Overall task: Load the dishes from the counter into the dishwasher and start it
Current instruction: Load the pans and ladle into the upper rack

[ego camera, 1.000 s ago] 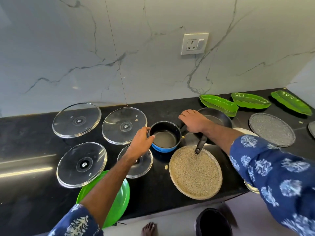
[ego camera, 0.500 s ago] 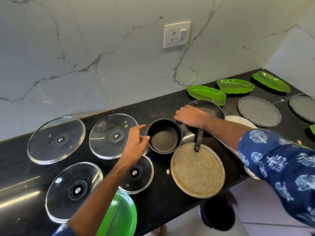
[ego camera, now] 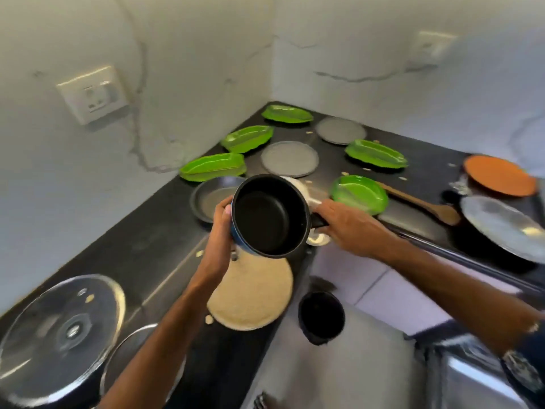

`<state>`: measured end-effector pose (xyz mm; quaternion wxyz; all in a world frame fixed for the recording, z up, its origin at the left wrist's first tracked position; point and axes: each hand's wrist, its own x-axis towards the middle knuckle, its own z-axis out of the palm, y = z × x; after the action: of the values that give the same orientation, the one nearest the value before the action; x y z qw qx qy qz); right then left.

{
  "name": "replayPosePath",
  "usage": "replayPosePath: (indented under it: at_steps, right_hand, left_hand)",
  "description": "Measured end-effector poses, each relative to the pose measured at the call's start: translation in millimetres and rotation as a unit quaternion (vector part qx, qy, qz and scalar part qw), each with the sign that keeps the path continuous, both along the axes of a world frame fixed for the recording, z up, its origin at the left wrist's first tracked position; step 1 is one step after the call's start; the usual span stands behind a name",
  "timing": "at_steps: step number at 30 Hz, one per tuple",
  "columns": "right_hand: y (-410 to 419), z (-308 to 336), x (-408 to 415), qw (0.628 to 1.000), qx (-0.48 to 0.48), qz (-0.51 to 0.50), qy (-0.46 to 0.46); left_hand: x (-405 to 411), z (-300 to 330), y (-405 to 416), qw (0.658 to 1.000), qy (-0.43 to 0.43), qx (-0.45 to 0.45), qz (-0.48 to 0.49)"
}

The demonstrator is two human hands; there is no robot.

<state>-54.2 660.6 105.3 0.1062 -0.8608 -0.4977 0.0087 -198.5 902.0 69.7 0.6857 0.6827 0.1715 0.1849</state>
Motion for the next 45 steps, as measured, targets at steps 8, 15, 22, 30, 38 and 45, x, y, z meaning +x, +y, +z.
replayPosePath:
  at_steps: [8, 15, 22, 30, 38, 45]
  right_hand:
    - [-272, -26, -101, 0.96, -0.018, -0.273, 0.056]
    - [-478, -66, -229, 0.893, 0.032, -0.429, 0.13]
    - [-610, -91, -318, 0.824, 0.067, -0.534, 0.178]
    - [-692, -141, -300, 0.754, 0.103, -0.596, 0.257]
    - [-785, -215, -206, 0.667, 0.151, -0.636, 0.358]
    - [-866, -267, -129, 0.619, 0.153, -0.681, 0.36]
  left_hand:
    - [61, 0, -239, 0.978, -0.01, -0.044, -0.204]
    - [32, -45, -465, 0.931, 0.075, -0.011, -0.356]
    - [-9, -61, -637, 0.857, 0.17, -0.072, -0.481]
    - [35, -104, -764, 0.814, 0.243, 0.013, -0.528]
    - [123, -164, -883, 0.77, 0.204, 0.154, -0.585]
    - [197, -166, -934, 0.529, -0.202, 0.595, -0.57]
